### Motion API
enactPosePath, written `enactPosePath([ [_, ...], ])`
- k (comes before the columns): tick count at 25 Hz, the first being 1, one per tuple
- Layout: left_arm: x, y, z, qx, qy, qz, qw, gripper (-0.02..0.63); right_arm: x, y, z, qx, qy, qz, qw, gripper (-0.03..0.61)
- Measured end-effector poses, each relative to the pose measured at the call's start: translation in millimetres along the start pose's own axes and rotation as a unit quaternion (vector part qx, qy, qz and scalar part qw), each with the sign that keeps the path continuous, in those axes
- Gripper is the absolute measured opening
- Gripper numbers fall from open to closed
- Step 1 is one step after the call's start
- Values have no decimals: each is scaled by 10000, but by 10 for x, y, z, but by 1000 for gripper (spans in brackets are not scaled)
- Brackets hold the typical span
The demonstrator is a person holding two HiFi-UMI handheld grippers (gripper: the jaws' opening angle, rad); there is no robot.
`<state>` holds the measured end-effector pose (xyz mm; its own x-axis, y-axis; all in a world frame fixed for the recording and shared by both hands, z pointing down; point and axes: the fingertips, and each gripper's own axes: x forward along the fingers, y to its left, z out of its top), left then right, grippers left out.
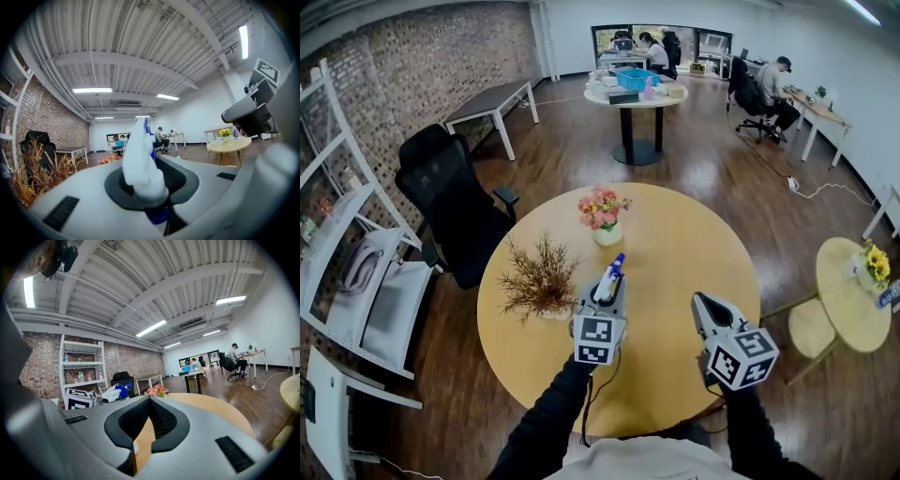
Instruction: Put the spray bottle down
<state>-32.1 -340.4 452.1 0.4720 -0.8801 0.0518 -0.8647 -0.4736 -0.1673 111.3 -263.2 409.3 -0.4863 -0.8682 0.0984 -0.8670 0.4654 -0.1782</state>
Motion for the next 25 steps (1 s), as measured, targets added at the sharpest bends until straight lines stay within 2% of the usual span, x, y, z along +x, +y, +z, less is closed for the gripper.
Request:
enactPosePath([
  [25,-80,-52,-97,1,-96,-12,10000,100,9,66,-37,-29,24,59,10000,-20],
])
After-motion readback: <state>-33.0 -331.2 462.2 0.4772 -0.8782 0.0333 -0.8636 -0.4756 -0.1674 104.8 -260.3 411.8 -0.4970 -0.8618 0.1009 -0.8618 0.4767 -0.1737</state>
